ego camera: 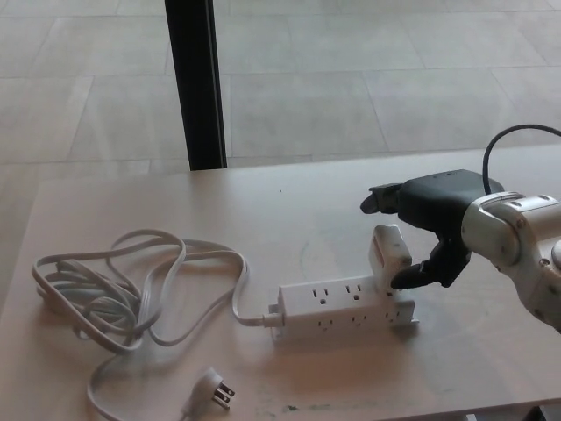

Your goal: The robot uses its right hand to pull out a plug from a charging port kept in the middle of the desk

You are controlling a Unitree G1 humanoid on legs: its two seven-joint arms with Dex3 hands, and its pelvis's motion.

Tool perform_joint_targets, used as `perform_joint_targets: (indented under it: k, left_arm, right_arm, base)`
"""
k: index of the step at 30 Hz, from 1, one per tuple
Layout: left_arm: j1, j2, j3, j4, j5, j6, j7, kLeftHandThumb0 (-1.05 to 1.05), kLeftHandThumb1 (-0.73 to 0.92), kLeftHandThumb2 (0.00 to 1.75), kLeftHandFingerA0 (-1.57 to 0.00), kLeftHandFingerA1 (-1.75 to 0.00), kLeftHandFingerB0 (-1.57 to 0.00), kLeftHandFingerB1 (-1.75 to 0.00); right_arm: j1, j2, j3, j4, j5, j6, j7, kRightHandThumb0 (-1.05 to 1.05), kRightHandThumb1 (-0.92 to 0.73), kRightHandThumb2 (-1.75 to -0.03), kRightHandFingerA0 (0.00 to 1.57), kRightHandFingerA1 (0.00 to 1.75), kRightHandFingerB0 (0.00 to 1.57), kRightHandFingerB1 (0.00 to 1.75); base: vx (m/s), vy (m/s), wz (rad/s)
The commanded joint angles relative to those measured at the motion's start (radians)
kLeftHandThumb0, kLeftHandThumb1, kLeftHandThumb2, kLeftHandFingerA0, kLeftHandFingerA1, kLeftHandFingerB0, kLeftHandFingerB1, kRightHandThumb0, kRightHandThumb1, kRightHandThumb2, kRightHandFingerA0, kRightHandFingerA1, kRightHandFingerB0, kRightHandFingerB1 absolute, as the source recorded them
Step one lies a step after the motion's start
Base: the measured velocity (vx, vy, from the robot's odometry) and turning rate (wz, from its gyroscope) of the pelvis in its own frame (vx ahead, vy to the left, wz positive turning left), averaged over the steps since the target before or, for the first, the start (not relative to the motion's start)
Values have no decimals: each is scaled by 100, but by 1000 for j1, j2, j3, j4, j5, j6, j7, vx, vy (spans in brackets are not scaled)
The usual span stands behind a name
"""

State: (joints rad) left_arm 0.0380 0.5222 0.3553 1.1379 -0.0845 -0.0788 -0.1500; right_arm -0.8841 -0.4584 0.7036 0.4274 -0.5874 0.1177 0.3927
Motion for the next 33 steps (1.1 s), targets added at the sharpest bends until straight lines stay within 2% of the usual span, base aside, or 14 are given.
perform_joint_targets:
  k: [1,5,7,9,11,12,14,15,16,23,24,27,32,33]
  left_arm:
    - [10,27,-6,-13,0,-8,1,-85,80,94,-68,-59,-45,-48]
    - [1,26,3,7,-12,-8,-11,-75,79,115,-63,-64,-41,-54]
    - [0,26,-4,4,-4,-6,1,-79,92,76,-72,-54,-48,-41]
    - [0,25,-6,4,-4,-10,-5,-75,79,115,-64,-63,-42,-54]
    - [7,26,-16,-8,6,-13,5,-81,92,78,-71,-53,-47,-42]
    - [7,24,-11,-12,-2,-6,-1,-74,79,115,-63,-63,-41,-54]
    - [5,23,-12,-11,-3,-2,4,-74,79,116,-64,-63,-41,-54]
    - [10,25,-22,-18,9,-9,10,-80,92,82,-69,-55,-45,-43]
    - [7,24,-20,-13,4,-11,7,-73,80,116,-64,-63,-41,-54]
    - [12,24,-14,-23,-6,-1,2,-75,80,117,-63,-63,-41,-54]
    - [14,22,-12,-26,-7,-3,3,-79,92,79,-70,-53,-47,-42]
    - [20,21,-13,-33,-7,-11,-1,-72,80,116,-61,-62,-40,-54]
    - [26,19,-15,-47,-6,-12,-1,-73,81,118,-61,-63,-41,-54]
    - [25,19,-15,-48,-6,-10,0,-81,92,82,-64,-52,-45,-43]
  right_arm:
    - [2,8,-3,20,-51,12,68,-83,-63,-60,90,123,15,33]
    - [5,22,-30,51,-44,19,73,-84,-61,-59,94,123,18,36]
    - [3,23,-36,52,-50,22,81,-93,-53,-90,97,111,16,44]
    - [6,28,-39,48,-58,26,89,-84,-63,-60,97,102,23,37]
    - [10,33,-42,45,-64,29,92,-81,-63,-59,97,111,28,37]
    - [17,34,-45,43,-65,21,82,-78,-62,-60,96,124,30,39]
    - [24,33,-45,47,-76,-8,56,-76,-62,-61,93,138,32,40]
    - [28,37,-53,47,-70,-12,56,-71,-59,-62,84,148,33,43]
    - [31,40,-60,55,-69,-27,40,-60,-60,-62,81,150,39,45]
    - [67,69,-112,31,-70,-47,-22,-37,-66,-63,77,163,75,52]
    - [72,71,-115,29,-75,-60,-33,-38,-64,-62,78,166,78,53]
    - [86,82,-122,15,-73,-78,-44,-44,-64,-61,89,160,78,62]
    - [101,91,-125,14,-85,-111,-70,-37,-62,-63,89,157,83,63]
    - [104,92,-126,13,-88,-112,-74,-36,-60,-66,90,163,85,64]
  base:
    - [0,0,0]
    - [0,0,0]
    - [0,0,0]
    - [0,0,0]
    - [0,0,0]
    - [0,0,0]
    - [0,0,0]
    - [0,0,0]
    - [0,0,0]
    - [0,0,0]
    - [0,0,0]
    - [0,0,0]
    - [0,0,0]
    - [0,0,0]
